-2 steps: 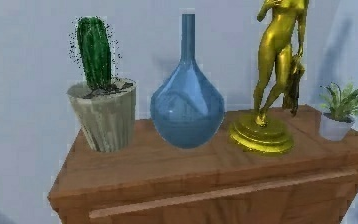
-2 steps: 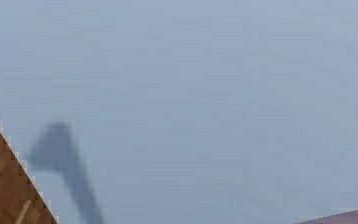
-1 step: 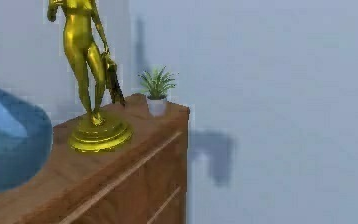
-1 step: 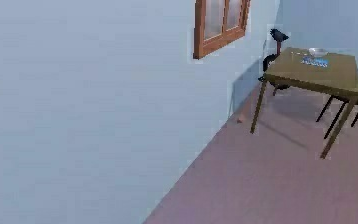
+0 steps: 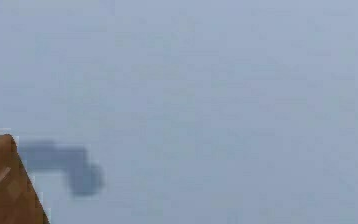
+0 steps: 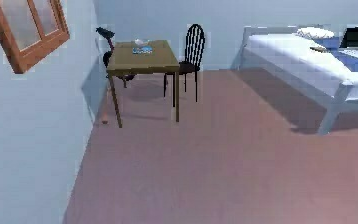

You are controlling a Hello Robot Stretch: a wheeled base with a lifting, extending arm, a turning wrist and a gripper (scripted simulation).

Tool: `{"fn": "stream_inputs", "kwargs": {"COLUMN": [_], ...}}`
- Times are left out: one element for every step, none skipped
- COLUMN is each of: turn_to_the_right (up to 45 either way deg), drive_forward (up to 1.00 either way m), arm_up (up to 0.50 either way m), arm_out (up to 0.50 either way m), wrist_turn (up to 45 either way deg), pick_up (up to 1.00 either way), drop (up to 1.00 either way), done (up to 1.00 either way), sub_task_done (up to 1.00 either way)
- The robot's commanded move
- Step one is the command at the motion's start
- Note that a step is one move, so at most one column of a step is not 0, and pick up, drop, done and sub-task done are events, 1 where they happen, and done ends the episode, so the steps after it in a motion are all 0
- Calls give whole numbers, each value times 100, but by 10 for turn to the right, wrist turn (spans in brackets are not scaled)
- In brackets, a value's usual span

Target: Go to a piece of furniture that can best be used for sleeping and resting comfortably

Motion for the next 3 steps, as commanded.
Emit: {"fn": "stream_inputs", "kwargs": {"turn_to_the_right": [450, 420, 0], "drive_forward": [0, 0, 20], "arm_up": [0, 0, 0], "arm_out": [0, 0, 0], "wrist_turn": [0, 0, 0], "pick_up": [0, 0, 0], "drop": [0, 0, 0], "done": [0, 0, 0], "sub_task_done": [0, 0, 0]}}
